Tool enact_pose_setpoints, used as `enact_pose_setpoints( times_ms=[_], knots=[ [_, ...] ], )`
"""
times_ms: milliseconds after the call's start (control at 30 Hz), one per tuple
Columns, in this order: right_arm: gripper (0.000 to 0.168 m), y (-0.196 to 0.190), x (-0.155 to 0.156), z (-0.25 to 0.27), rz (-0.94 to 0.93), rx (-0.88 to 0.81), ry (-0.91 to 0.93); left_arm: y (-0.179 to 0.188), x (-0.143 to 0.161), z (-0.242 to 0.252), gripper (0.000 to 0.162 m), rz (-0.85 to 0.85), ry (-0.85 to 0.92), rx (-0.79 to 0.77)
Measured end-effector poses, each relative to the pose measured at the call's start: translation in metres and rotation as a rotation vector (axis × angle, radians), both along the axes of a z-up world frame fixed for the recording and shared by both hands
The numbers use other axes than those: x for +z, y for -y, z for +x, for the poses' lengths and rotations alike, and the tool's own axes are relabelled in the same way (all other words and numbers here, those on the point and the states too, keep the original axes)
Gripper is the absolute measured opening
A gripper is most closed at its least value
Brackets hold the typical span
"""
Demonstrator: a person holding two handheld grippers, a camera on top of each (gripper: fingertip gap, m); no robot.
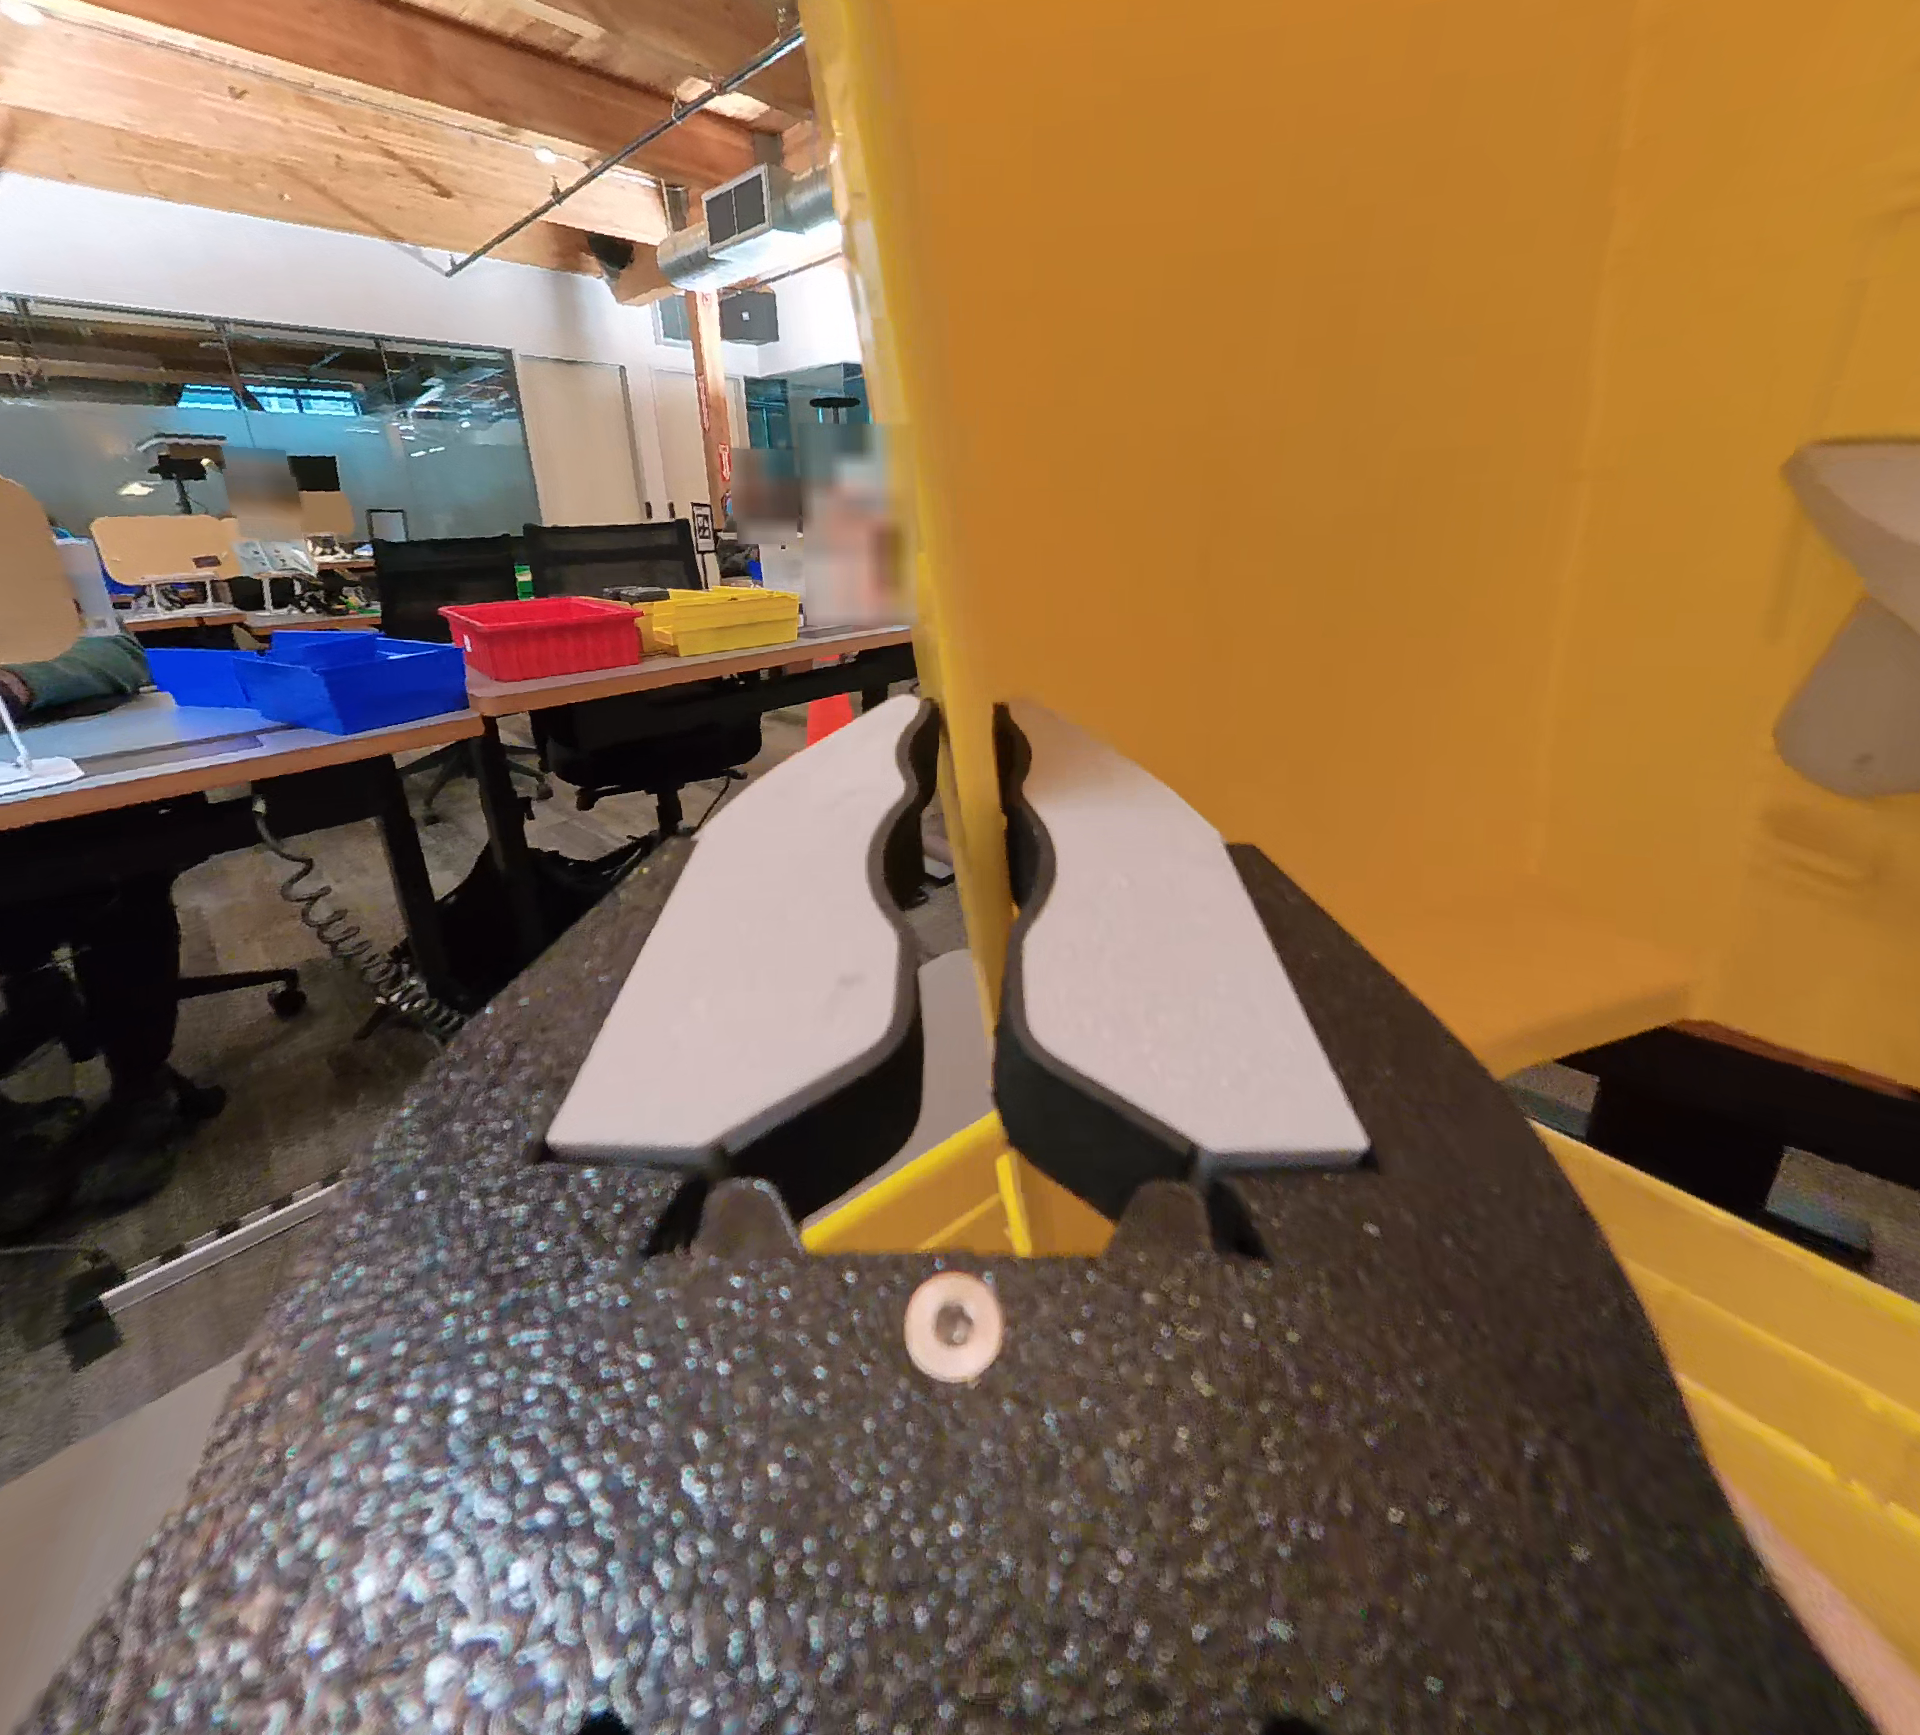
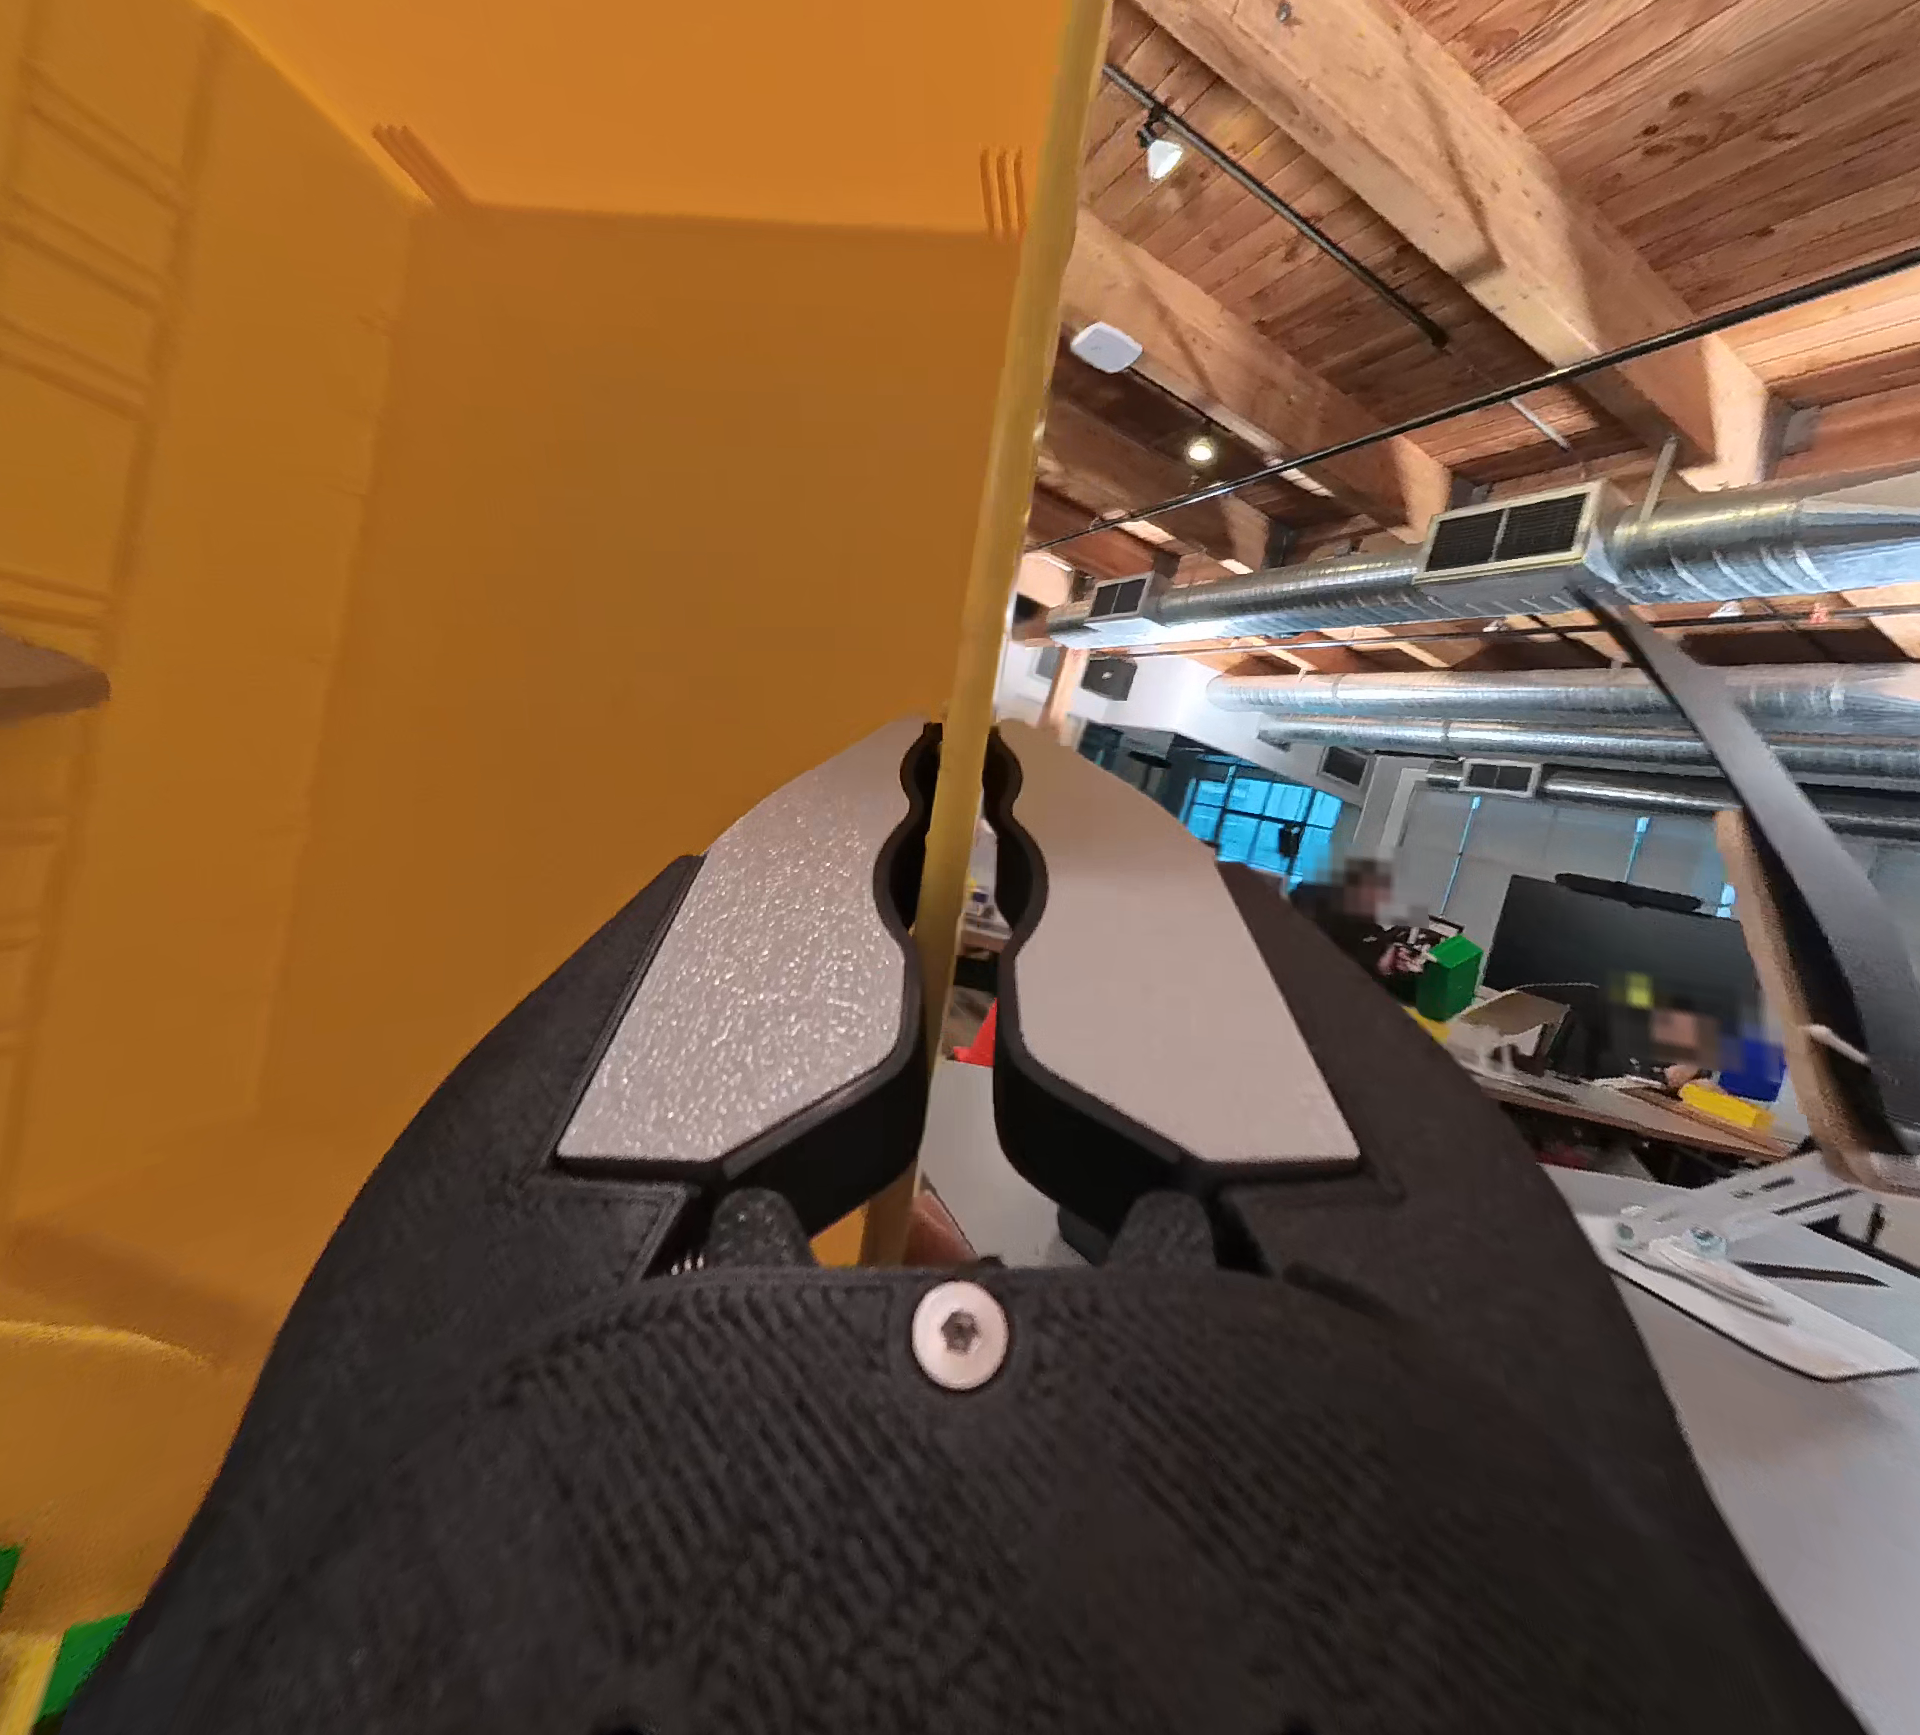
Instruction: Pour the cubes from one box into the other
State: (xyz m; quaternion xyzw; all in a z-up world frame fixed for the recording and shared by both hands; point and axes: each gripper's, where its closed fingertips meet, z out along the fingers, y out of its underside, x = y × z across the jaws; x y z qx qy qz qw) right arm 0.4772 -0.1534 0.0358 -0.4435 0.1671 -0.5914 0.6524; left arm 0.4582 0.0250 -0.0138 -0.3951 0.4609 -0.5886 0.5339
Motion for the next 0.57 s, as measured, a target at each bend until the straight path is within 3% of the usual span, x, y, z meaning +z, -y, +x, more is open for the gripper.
enact_pose_setpoints(
  times_ms=[167, 367, 567],
  knots=[
    [0.009, 0.000, 0.018, -0.008, -0.035, 0.035, -0.096, 0.002, 0.014, -0.010, 0.008, 0.038, -0.070, 0.048],
    [0.006, -0.004, 0.031, -0.028, -0.135, -0.048, -0.305, -0.001, 0.021, -0.042, 0.005, 0.045, -0.318, 0.089],
    [0.006, -0.052, -0.001, -0.093, -0.173, -0.023, -0.629, -0.046, 0.019, -0.133, 0.008, 0.170, -0.640, 0.173]
  ],
)
